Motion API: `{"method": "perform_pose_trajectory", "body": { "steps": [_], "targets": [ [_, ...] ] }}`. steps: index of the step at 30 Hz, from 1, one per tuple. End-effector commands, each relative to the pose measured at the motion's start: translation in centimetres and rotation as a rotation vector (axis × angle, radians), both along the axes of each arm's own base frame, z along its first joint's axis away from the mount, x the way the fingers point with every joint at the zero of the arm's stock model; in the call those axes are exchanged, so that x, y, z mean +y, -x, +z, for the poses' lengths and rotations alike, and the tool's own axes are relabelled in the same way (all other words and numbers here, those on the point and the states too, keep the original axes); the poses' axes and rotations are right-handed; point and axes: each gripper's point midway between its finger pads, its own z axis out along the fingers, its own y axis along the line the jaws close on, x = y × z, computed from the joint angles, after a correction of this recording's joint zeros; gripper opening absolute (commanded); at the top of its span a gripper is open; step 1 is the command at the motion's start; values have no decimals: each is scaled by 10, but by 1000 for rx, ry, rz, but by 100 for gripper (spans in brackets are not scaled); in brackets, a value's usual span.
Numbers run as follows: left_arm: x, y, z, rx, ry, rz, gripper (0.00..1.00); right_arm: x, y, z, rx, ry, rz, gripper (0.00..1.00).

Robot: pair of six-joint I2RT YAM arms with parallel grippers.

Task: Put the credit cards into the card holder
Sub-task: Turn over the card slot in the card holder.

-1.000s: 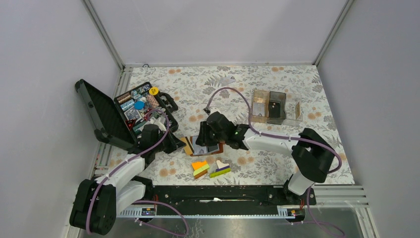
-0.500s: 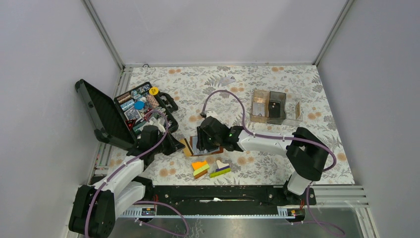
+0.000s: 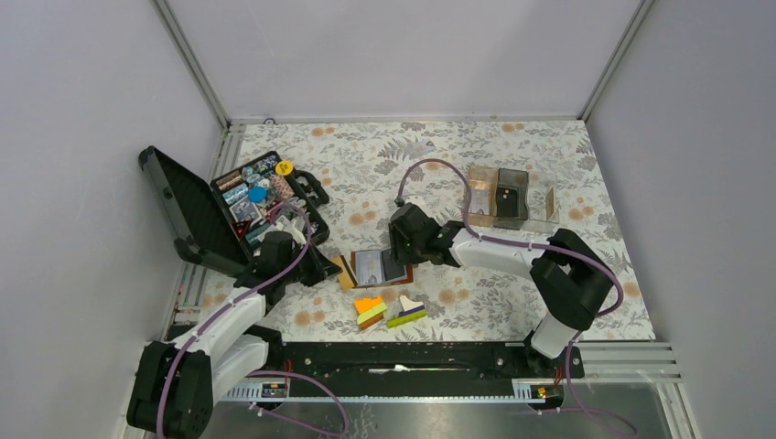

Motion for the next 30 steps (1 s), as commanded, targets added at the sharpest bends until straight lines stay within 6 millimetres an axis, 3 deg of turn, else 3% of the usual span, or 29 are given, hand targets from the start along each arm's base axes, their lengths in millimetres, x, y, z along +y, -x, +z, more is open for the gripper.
{"method": "perform_pose_trajectory", "body": {
  "steps": [1, 9, 15, 19, 30],
  "targets": [
    [0, -12, 12, -55, -16, -5, 0, -14, -12, 15, -41, -2, -9, 47],
    [-1, -13, 13, -54, -15, -6, 0, -8, -8, 9, -1, -22, 14, 42],
    [-2, -14, 13, -53, -14, -8, 0, -5, -10, 30, -38, -68, 16, 40],
    [-1, -14, 13, -51, -15, -7, 0, 3, -7, 34, -28, -105, 41, 35],
    [-1, -13, 13, -51, -17, -9, 0, 0, -8, 10, 3, -53, 32, 32]
  ]
}}
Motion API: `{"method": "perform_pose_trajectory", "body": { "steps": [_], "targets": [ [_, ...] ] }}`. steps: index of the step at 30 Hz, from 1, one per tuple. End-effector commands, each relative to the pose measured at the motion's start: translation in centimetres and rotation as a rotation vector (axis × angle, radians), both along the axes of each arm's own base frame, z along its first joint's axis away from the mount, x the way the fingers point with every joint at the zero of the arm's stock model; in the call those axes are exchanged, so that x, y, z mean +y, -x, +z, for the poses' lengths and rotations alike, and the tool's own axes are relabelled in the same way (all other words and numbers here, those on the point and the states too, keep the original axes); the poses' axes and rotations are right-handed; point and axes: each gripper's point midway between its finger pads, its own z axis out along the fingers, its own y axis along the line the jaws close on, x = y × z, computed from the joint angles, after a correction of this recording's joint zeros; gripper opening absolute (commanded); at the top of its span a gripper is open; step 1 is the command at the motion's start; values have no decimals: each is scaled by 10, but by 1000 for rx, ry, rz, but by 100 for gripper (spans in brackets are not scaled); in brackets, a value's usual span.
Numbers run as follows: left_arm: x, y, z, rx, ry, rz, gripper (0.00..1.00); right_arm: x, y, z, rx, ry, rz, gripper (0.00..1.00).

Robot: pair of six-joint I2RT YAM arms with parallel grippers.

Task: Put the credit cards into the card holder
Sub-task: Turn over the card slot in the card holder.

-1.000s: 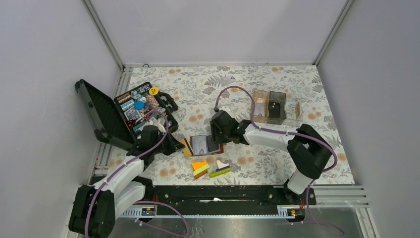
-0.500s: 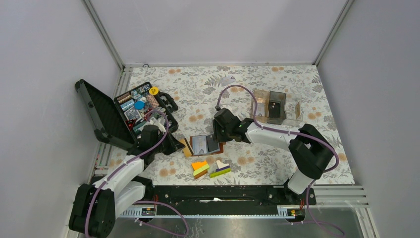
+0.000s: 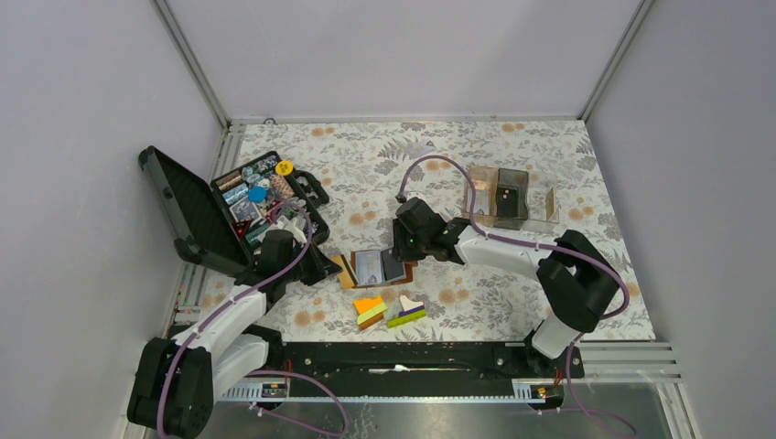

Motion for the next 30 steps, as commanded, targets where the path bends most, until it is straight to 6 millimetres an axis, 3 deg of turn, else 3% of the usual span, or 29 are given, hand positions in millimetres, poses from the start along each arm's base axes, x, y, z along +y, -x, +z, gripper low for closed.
{"method": "perform_pose_trajectory", "body": {
  "steps": [1, 16, 30],
  "targets": [
    [-1, -11, 13, -56, -11, -5, 0, 0, -3, -6, -3, 15, 0, 32],
    [-1, -11, 13, -56, -12, -6, 0, -17, -3, -22, 5, 102, -35, 32],
    [0, -11, 14, -57, -13, -5, 0, -20, 0, -28, 18, 114, -38, 34]
  ]
}}
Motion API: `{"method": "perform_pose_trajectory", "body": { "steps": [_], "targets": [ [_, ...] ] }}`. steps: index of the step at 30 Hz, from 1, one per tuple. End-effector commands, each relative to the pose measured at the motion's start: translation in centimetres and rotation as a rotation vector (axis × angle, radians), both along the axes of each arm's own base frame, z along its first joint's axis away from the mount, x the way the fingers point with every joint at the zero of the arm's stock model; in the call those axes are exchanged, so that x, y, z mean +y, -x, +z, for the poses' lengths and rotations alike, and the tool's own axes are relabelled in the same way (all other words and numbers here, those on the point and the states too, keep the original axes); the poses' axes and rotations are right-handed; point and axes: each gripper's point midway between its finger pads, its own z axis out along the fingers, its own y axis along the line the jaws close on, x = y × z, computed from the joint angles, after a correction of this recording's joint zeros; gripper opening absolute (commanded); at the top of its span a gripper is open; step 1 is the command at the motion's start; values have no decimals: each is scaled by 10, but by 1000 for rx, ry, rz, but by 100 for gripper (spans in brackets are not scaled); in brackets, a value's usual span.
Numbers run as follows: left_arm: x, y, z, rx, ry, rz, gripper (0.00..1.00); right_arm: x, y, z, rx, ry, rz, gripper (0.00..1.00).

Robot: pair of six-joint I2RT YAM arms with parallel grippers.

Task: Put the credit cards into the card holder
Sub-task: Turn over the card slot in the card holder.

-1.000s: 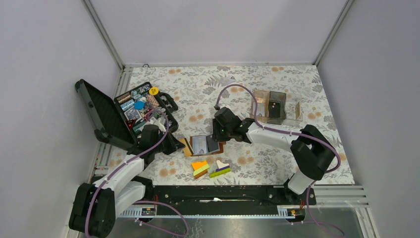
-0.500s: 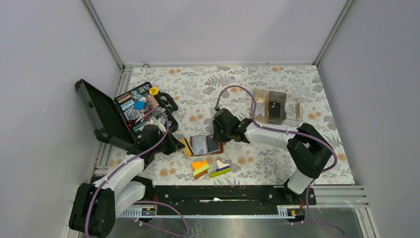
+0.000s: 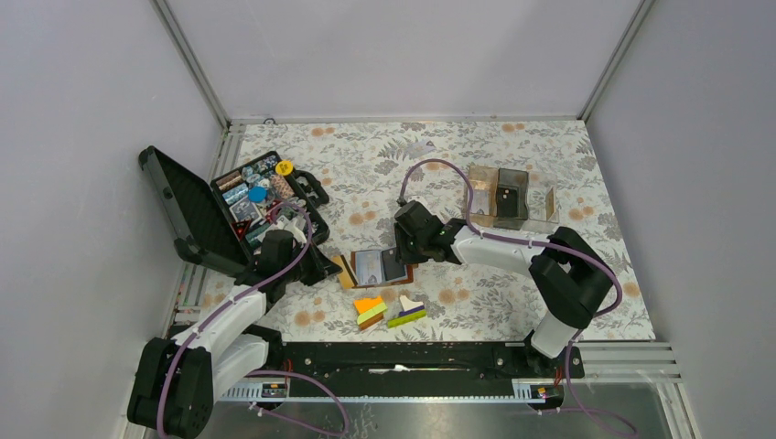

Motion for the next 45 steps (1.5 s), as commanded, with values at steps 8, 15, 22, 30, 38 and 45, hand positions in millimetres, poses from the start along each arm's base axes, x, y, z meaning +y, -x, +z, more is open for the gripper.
{"method": "perform_pose_trajectory", "body": {
  "steps": [8, 15, 22, 30, 38, 45],
  "targets": [
    [-1, -11, 14, -60, -11, -5, 0, -11, 2, -18, 18, 58, -15, 36],
    [-1, -11, 15, -60, -9, -7, 0, -5, 7, -22, 46, 30, -5, 35],
    [-1, -11, 15, -62, -8, -8, 0, -10, 4, -29, 46, 66, -21, 39],
    [-1, -11, 15, -63, -9, -7, 0, -11, 8, -34, 62, 65, -25, 38],
    [-1, -12, 16, -65, -9, -8, 0, 3, 3, 0, 2, 9, -24, 35],
    [-2, -12, 16, -65, -7, -10, 0, 17, 8, 11, -14, -8, 3, 33]
  ]
}}
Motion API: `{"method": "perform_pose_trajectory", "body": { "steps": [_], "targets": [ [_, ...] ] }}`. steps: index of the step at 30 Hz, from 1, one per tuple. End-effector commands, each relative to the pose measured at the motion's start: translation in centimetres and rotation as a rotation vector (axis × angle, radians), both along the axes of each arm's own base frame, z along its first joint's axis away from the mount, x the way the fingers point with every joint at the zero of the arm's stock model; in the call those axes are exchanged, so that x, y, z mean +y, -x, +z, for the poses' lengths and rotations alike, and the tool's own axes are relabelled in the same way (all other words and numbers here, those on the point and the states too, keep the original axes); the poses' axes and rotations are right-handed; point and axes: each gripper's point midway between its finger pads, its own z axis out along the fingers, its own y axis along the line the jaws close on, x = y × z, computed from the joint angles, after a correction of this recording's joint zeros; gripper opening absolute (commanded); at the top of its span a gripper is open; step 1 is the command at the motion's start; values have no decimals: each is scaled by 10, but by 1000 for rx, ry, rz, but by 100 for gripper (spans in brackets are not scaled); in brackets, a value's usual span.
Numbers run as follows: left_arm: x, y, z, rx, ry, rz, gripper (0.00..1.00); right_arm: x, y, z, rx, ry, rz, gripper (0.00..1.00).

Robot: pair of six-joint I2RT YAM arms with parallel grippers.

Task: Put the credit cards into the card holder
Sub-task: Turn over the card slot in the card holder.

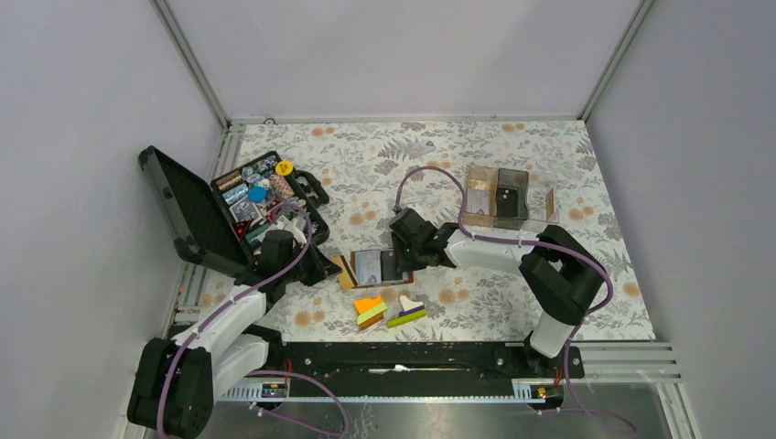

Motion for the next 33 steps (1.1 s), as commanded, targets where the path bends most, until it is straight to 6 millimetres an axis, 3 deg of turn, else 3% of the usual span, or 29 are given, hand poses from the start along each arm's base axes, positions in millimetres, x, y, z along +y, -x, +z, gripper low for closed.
{"method": "perform_pose_trajectory", "body": {
  "steps": [1, 14, 23, 33],
  "targets": [
    [-2, -13, 16, -70, -5, -10, 0, 20, -5, 32, -67, -53, 2, 33],
    [-2, -13, 16, -70, -2, -11, 0, 58, 1, 62, -118, -121, 74, 32],
    [-2, -14, 17, -72, -3, -8, 0, 86, 8, 52, -90, -147, 136, 32],
    [5, -18, 29, -118, -20, 39, 0, 98, 13, 35, -53, -162, 153, 34]
  ]
}}
